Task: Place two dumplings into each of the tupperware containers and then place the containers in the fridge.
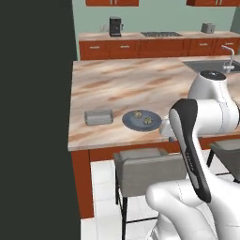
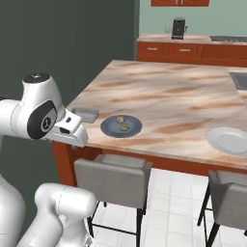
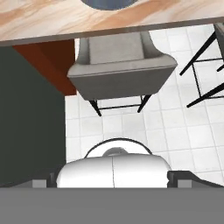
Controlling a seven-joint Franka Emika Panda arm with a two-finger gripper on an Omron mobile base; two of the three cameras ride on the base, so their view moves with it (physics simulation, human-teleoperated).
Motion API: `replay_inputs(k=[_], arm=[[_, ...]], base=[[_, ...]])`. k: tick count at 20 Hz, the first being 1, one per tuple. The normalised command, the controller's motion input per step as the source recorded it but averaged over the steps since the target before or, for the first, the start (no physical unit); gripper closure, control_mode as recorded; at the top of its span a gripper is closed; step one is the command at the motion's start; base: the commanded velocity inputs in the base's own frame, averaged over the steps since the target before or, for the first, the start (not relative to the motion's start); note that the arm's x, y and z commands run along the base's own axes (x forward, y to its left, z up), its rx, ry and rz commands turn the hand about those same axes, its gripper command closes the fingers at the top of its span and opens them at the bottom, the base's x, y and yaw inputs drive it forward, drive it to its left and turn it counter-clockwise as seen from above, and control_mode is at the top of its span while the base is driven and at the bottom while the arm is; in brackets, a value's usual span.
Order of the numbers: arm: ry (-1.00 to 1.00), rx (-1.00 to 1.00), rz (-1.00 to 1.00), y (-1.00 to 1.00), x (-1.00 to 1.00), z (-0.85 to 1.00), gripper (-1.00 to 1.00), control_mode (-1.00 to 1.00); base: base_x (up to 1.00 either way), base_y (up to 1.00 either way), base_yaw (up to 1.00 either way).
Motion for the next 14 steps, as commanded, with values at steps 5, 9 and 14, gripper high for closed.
replay_inputs(k=[5,9,14], arm=[[0.00,0.00,0.00,0.00,0.00,0.00,-1.00,1.00],[0.00,0.00,0.00,0.00,0.00,0.00,-1.00,1.00],[0.00,0.00,0.00,0.00,0.00,0.00,-1.00,1.00]], base=[[0.96,0.18,0.00],[0.71,0.26,-0.01],[0.28,0.53,-0.03]])
